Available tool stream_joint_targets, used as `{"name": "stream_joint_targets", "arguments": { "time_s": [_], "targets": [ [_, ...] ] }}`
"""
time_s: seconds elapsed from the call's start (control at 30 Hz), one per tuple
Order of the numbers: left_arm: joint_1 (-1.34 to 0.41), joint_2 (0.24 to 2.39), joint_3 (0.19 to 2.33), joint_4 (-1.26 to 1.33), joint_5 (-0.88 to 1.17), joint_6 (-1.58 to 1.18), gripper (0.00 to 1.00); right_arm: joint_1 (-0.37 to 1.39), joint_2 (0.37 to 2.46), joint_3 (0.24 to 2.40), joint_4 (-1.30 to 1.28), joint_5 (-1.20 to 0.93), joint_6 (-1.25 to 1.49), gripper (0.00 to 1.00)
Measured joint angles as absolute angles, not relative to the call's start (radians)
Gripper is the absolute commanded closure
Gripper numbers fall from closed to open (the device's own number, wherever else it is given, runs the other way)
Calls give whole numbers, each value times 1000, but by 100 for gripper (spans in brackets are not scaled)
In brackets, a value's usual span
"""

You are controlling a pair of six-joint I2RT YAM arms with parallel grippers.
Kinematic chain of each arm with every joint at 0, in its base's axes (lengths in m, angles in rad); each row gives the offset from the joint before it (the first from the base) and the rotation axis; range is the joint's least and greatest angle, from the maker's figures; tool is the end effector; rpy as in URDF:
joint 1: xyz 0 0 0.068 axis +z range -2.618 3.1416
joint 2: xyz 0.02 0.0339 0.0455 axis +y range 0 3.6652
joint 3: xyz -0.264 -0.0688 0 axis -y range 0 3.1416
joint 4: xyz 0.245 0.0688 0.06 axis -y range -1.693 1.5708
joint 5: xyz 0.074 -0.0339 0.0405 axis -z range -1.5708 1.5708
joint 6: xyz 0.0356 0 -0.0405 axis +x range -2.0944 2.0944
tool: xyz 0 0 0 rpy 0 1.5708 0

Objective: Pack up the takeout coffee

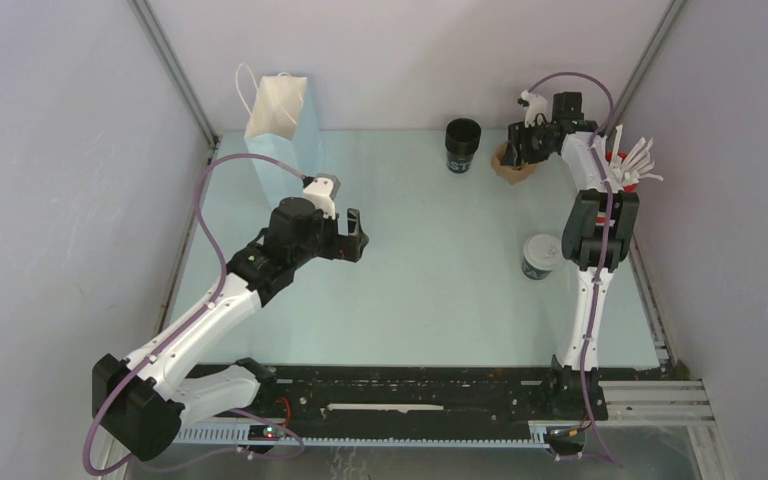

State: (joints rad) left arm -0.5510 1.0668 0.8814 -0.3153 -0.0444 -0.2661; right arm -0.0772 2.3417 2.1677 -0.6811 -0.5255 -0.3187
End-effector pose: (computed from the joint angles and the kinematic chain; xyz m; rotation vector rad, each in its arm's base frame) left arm 0.2057 -0.1246 0.3059 0.2711 2.0851 -0.4522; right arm 0.5242 -0.0226 0.2405 -0.5090 2.2655 0.4394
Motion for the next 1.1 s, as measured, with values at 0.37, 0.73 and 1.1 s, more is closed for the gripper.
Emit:
{"name": "stream_joint_targets", "arguments": {
  "time_s": [0.37, 0.73, 1.1],
  "targets": [
    [-549, 1067, 881, -315, -41, -271, 0, -91, 2451, 2268, -776, -599, -334, 65],
    [-549, 1067, 881, -315, -40, -272, 0, -118, 2451, 2268, -784, -688, -319, 84],
    [-549, 1068, 881, -314, -40, -272, 0, -115, 2450, 2280, -785, -682, -316, 100]
  ]
}}
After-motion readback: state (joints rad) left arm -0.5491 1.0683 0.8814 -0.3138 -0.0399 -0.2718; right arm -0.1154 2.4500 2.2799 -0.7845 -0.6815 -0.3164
